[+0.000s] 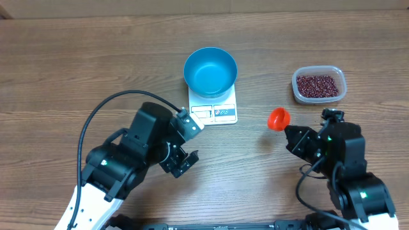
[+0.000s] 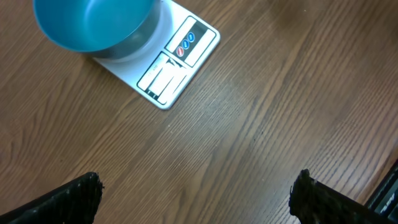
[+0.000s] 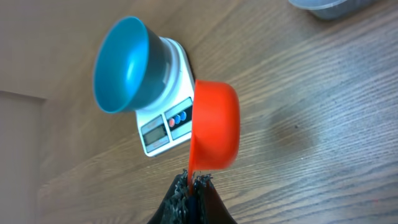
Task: Scoop item into bowl and weigh 150g on scale
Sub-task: 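Retract the left gripper back and left from the scale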
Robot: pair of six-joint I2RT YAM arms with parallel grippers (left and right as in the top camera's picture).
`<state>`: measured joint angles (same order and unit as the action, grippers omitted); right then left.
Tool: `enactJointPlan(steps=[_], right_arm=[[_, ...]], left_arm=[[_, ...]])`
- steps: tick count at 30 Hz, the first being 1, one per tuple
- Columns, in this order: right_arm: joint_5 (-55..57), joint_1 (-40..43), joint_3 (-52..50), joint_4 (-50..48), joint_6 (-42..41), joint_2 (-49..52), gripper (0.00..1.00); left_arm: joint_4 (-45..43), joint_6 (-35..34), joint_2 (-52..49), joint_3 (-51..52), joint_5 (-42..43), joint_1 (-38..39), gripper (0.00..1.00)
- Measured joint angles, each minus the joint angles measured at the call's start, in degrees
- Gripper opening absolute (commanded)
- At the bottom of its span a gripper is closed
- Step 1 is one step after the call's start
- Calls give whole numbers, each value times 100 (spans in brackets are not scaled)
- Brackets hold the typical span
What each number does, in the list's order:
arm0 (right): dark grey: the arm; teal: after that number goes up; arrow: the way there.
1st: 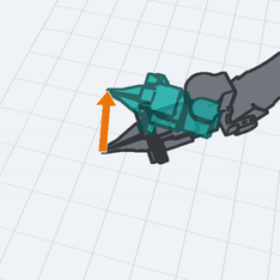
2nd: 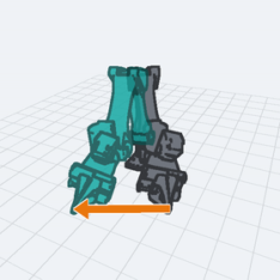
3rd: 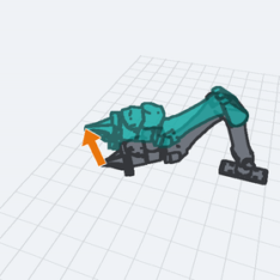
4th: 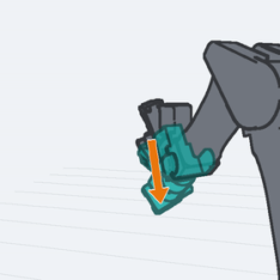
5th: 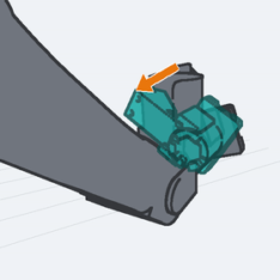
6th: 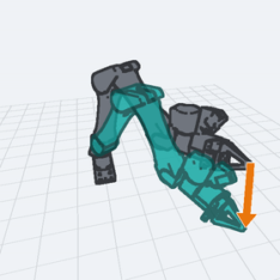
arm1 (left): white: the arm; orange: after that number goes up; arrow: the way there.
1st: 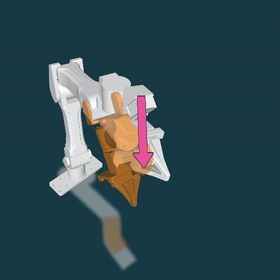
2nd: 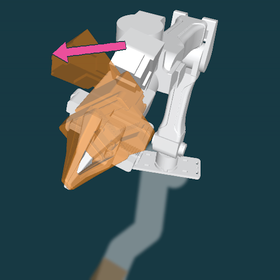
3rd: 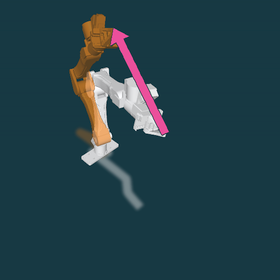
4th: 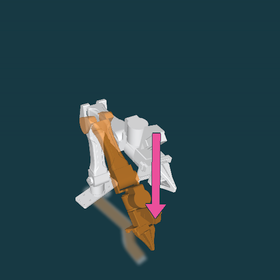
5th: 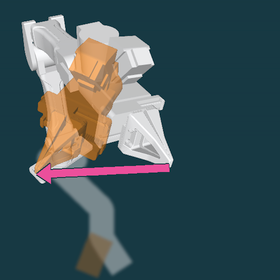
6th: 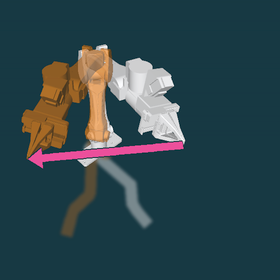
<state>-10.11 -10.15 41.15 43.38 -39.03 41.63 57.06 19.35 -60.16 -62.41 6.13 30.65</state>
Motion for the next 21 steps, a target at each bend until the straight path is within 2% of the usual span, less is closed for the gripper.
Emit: enactJointPlan(steps=[6,13,21], right_arm=[[-24,0,0,-48,0,435,4],[-256,0,0,-273,-2,479,4],[-496,0,0,-332,-2,479,4]], left_arm=[[-2,173,0,0,376,-581,100],[-2,483,-98,-11,1045,-1423,100],[-28,782,-708,-81,1318,-1576,100]])
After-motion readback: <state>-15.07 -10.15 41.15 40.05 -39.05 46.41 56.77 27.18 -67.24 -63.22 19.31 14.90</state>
